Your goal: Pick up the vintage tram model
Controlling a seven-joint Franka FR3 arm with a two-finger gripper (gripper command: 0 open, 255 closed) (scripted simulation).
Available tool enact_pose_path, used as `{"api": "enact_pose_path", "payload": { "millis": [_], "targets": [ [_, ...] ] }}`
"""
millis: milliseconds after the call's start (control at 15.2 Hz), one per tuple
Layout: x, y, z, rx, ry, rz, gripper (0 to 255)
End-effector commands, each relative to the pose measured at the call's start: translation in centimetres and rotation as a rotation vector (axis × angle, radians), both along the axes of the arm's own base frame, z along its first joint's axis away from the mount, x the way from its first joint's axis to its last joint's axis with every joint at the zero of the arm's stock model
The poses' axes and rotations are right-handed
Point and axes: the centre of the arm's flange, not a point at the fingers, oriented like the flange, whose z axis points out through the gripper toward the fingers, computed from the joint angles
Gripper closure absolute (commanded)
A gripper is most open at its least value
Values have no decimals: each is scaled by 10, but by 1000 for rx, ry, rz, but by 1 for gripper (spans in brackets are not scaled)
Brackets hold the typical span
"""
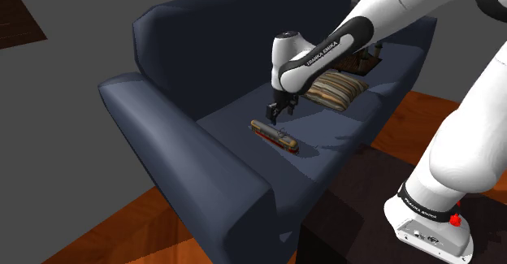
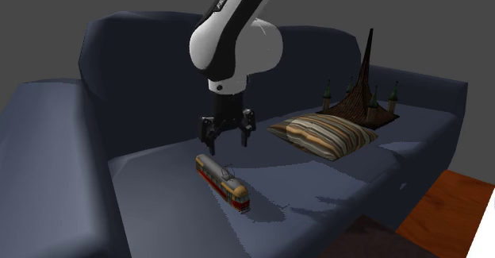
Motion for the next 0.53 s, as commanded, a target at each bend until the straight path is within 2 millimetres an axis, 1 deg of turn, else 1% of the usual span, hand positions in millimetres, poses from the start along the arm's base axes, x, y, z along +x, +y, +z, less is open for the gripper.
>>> {"api": "enact_pose_path", "payload": {
  "millis": [0, 198, 462],
  "targets": [
    [15, 2, -22, 8, -7, -7, 0],
    [38, 7, -53, 20, -15, -16, 0],
    [38, 7, -74, 20, -15, -16, 0]
  ]
}}
